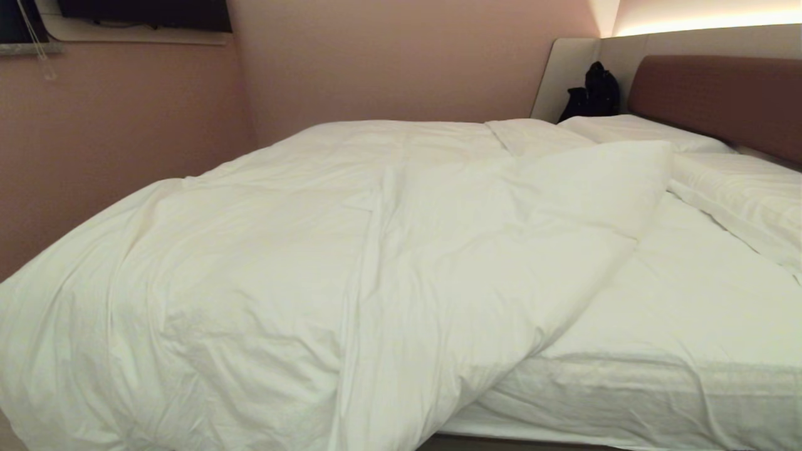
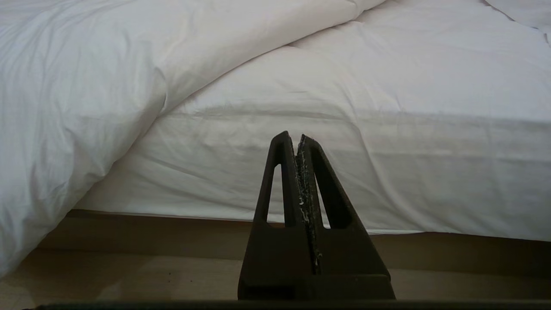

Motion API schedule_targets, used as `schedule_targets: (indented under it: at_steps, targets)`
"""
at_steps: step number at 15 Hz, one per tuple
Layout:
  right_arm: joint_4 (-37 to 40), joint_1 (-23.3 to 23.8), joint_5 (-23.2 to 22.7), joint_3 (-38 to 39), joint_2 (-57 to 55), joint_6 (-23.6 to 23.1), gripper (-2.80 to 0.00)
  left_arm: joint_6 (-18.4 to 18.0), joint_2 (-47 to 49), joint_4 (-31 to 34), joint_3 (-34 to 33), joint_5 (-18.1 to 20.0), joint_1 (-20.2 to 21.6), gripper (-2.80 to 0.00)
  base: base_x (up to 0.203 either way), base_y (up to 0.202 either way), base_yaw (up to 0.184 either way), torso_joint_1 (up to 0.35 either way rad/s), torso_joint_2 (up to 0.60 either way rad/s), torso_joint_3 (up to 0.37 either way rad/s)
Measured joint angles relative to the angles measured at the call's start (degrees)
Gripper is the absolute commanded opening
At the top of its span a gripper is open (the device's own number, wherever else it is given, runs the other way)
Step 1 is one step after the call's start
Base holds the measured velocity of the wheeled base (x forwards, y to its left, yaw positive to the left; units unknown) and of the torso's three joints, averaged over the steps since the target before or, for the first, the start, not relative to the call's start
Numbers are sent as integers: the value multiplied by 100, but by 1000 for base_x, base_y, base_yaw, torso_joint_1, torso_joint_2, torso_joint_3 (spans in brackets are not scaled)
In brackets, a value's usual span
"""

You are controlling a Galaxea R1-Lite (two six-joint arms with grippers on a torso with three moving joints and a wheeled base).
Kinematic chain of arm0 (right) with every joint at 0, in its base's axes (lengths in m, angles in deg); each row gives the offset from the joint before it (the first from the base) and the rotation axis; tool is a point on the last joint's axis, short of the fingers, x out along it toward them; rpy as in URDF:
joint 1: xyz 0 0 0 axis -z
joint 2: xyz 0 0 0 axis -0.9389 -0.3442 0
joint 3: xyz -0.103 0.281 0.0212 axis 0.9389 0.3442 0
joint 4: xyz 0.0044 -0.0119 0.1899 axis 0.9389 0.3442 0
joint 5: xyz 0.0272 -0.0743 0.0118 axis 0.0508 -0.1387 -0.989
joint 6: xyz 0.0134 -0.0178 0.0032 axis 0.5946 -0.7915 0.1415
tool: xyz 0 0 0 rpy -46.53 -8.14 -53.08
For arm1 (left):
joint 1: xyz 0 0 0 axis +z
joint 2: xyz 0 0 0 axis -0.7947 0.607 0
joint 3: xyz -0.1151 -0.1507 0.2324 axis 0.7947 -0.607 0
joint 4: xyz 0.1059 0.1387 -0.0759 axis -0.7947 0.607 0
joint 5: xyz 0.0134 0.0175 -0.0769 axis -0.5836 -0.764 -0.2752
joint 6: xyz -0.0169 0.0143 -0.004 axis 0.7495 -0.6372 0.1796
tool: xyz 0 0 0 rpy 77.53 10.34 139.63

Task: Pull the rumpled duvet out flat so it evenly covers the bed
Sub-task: Flatten the corners of the folded blanket

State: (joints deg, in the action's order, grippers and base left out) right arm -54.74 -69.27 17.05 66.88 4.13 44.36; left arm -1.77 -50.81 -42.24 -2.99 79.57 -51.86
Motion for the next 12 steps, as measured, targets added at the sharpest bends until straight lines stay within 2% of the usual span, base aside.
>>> schedule_targets:
  at_steps: [3, 9, 12]
  targets:
    - [0, 2, 2, 0, 0, 0, -280, 55, 0, 231, -65, -13, 0, -280, 0, 0, 0, 0, 0, 0]
    - [1, 2, 0, 0, 0, -2, -280, 60, 0, 1312, -84, -18, 0, -280, 0, 0, 0, 0, 0, 0]
    - [0, 2, 0, 0, 0, -2, -280, 52, 0, 1548, -87, -3, 0, -280, 0, 0, 0, 0, 0, 0]
